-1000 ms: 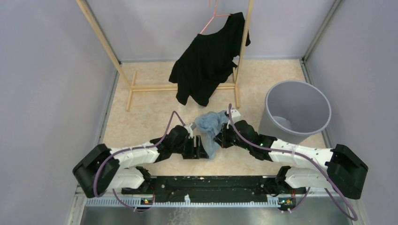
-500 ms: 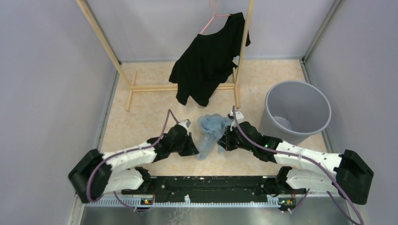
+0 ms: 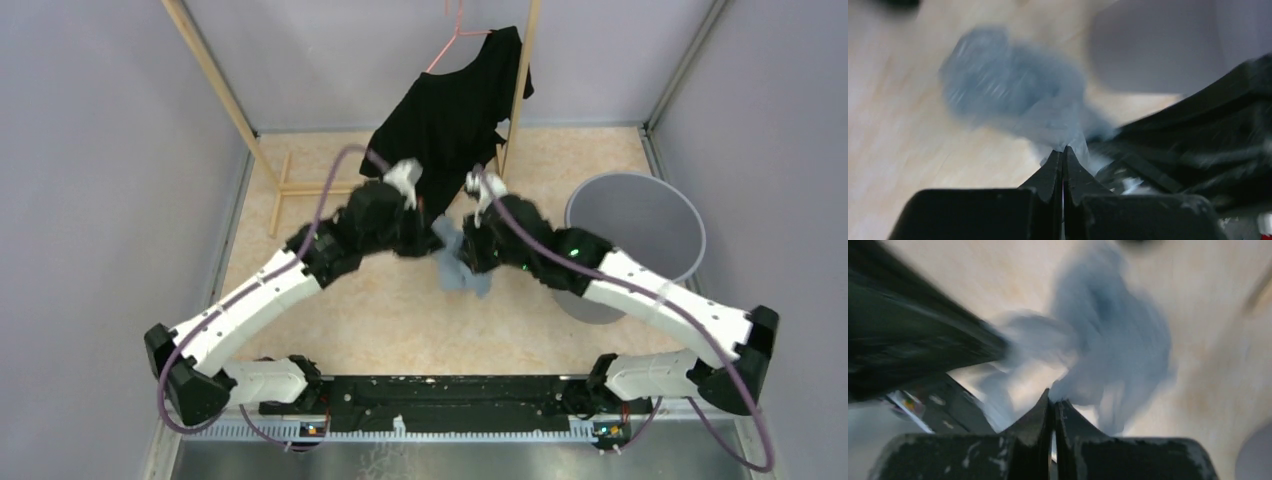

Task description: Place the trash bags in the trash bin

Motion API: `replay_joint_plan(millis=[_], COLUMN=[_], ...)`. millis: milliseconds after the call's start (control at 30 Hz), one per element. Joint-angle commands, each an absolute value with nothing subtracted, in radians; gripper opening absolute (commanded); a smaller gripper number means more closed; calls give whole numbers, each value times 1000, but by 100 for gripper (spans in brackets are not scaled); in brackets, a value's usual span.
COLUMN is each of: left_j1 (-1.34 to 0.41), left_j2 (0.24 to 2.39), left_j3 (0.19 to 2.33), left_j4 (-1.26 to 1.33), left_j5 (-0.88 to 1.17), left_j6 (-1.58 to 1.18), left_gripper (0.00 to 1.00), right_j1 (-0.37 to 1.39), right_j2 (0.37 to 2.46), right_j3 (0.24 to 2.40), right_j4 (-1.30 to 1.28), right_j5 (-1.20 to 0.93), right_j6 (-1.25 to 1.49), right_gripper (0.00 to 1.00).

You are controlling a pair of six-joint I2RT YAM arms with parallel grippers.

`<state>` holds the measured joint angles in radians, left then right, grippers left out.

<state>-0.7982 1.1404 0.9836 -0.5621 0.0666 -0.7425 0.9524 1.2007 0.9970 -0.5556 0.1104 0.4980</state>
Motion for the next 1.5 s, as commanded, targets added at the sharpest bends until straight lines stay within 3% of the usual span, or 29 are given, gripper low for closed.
replay_joint_plan(millis=[0, 67, 133, 267, 333, 433, 533, 667, 800, 1033, 1267, 1467], left_j1=[-881, -893, -893, -893, -891, -891, -891, -891, -891, -891, -891, -891], left_j2=[1187, 1142, 1052, 859, 788, 659, 568, 658, 736, 683, 718, 661], left_j3=[1689, 1670, 1488, 923, 670, 478, 526, 807, 953, 908, 911, 1039], left_j4=[-558, -455, -360, -412, -509, -557, -454, -559, -690, -648, -849, -846], left_j5=[175, 220, 176, -126, -182, -140, -64, -104, -159, -246, -386, -442], left_j6=[-534, -534, -557, -735, -880, -955, -828, -660, -653, -670, -777, -699], left_gripper=[0, 0, 0, 0, 0, 0, 0, 6, 0, 0, 0, 0], right_j1=[1075, 1088, 1088, 1084, 1080, 1080, 1079, 1064, 1037, 936, 923, 922], right_j2=[1086, 1022, 964, 897, 913, 924, 902, 985, 1042, 969, 924, 877], right_j3=[1558, 1583, 1475, 1039, 821, 638, 706, 922, 989, 937, 842, 1039], right_j4=[-669, -585, -515, -477, -456, -400, -396, -439, -433, -473, -623, -676], right_j5=[210, 141, 149, 324, 225, 115, 124, 171, 191, 182, 110, 150], right_j6=[230, 184, 166, 317, 430, 536, 477, 383, 363, 351, 331, 326], right_gripper=[0, 0, 0, 0, 0, 0, 0, 0, 0, 0, 0, 0])
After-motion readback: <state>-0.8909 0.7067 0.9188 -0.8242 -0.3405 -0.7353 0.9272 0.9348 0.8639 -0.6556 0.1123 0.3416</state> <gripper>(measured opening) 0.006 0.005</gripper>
